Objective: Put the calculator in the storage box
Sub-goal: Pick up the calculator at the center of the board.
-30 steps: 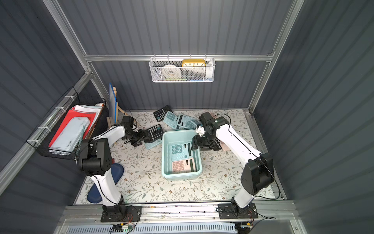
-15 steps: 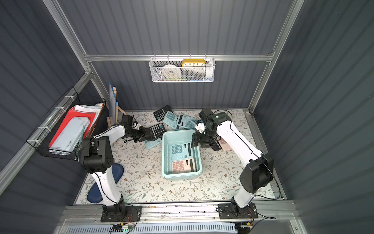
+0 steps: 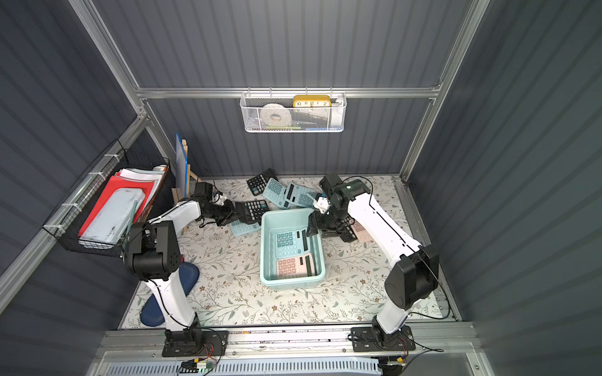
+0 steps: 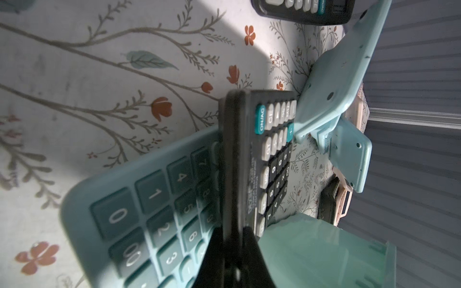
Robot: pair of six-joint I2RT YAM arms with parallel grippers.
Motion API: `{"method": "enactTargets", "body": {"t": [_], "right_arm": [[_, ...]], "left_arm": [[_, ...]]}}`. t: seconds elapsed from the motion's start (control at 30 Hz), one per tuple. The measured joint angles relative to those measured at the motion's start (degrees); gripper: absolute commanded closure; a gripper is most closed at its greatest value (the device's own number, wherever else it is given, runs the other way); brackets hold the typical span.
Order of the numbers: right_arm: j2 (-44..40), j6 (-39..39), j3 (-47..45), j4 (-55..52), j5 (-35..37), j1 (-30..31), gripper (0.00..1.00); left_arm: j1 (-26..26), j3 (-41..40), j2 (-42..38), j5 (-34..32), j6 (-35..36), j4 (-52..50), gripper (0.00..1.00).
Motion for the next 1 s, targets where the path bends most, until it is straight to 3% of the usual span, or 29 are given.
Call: {"method": "enactTargets", "body": {"t": [0.43,0.7,1.0], "right_arm": [[-0.35,2.51,-0.96,3.61,-0.79,0.00,0.34],[-1.25,5.14,-0.31,5.99,-1.31,0.00,0.31],[-2.84,9.75,1.79,11.19,-3.85,-1.18,0.31]], "left_arm": [[-0.15,3.80,-4.42,-5.73,-0.90,-6.95,1.00],[-2.51,9.62,-10.12,-10.27,-2.99,-11.26,1.00],[-6.38,19.37,-11.45,-10.10,-4.79,-17.55,1.00]]}}
